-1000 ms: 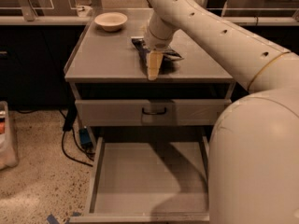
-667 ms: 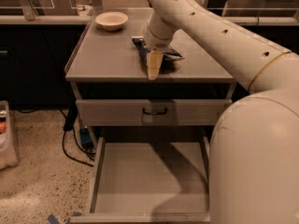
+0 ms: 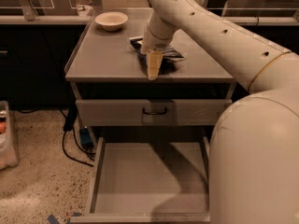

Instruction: Place blue chip bag into middle drawer

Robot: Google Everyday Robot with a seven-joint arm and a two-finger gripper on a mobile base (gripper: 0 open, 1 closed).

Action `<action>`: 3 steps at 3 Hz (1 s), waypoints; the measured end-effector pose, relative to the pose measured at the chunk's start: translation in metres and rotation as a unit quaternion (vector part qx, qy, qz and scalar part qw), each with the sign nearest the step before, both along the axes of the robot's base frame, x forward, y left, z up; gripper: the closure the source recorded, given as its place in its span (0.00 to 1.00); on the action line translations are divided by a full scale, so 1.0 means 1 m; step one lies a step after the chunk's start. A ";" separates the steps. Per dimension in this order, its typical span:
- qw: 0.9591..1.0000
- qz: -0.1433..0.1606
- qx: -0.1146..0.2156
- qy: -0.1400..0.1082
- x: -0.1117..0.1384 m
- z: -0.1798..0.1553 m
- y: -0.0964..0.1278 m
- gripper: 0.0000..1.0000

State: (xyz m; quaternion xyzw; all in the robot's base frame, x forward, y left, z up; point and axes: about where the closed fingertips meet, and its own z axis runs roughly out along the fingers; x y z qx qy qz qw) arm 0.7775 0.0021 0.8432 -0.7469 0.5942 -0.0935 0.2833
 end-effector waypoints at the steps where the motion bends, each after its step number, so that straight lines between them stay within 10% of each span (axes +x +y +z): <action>1: 1.000 0.000 0.000 0.000 0.000 0.000 0.000 0.38; 3: 1.000 0.000 0.000 0.000 0.000 0.000 0.000 0.00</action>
Offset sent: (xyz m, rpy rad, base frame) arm 0.0000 0.0000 0.0000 0.0000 0.0000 0.0000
